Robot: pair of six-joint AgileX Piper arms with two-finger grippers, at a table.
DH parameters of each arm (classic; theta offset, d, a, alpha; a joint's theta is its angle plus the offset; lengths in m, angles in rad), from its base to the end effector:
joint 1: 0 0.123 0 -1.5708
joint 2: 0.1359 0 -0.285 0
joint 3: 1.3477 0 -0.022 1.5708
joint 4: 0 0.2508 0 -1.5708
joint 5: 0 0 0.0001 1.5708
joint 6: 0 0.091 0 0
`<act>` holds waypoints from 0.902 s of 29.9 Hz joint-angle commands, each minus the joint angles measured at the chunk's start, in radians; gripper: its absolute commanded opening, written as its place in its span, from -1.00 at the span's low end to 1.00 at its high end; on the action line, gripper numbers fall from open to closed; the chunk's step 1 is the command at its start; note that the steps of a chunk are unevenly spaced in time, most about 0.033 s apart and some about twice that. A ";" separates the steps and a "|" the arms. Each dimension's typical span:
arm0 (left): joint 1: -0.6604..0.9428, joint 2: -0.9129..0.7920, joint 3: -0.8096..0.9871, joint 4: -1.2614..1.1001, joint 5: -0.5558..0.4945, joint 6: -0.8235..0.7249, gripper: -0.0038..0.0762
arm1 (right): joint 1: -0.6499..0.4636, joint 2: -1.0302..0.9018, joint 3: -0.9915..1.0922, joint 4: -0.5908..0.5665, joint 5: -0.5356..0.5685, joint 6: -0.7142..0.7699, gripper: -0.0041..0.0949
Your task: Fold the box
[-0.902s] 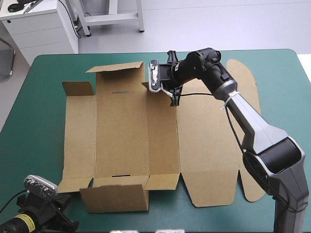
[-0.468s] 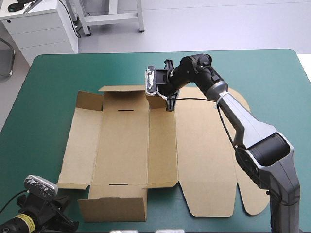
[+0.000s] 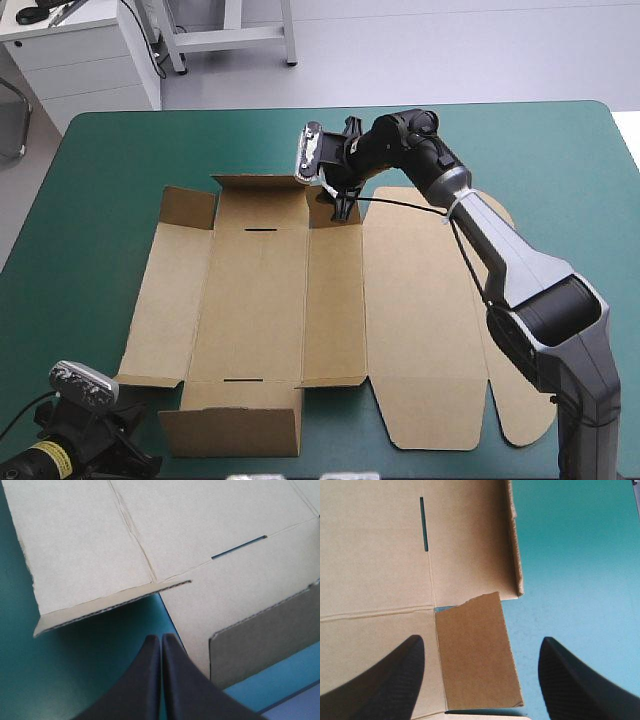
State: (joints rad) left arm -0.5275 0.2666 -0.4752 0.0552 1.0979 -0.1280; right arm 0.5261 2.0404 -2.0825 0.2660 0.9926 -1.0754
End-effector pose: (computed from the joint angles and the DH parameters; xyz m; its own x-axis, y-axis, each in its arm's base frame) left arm 0.0320 -0.0135 0.2634 -0.6660 0.2693 -0.6956 0.4070 0.9127 -0.0363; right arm 0.3936 0.2518 0.3449 0.1043 -0.8420 -0.5292 -0.8878 0.1610 -0.4311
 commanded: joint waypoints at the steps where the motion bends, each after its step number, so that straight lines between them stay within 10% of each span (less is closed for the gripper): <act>1: -0.004 0.015 -0.024 -0.001 -0.053 -0.007 -0.92 | -0.002 -0.099 -0.035 0.003 -0.042 0.098 0.06; 8: -0.004 0.015 -0.024 -0.001 -0.053 -0.007 -0.92 | -0.002 -0.149 -0.035 -0.202 -0.019 0.416 -0.96; 18: -0.004 0.015 -0.024 -0.001 -0.053 -0.007 -0.92 | -0.103 -0.167 -0.035 -0.426 0.091 1.010 -0.96; 27: -0.004 0.015 -0.024 -0.001 -0.053 -0.006 -0.92 | -0.299 -0.203 -0.019 -0.361 0.262 1.042 -0.96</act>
State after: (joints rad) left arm -0.5275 0.2666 -0.4752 0.0552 1.0969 -0.1280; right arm 0.2758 1.9317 -2.0825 -0.1253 1.2414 -0.0281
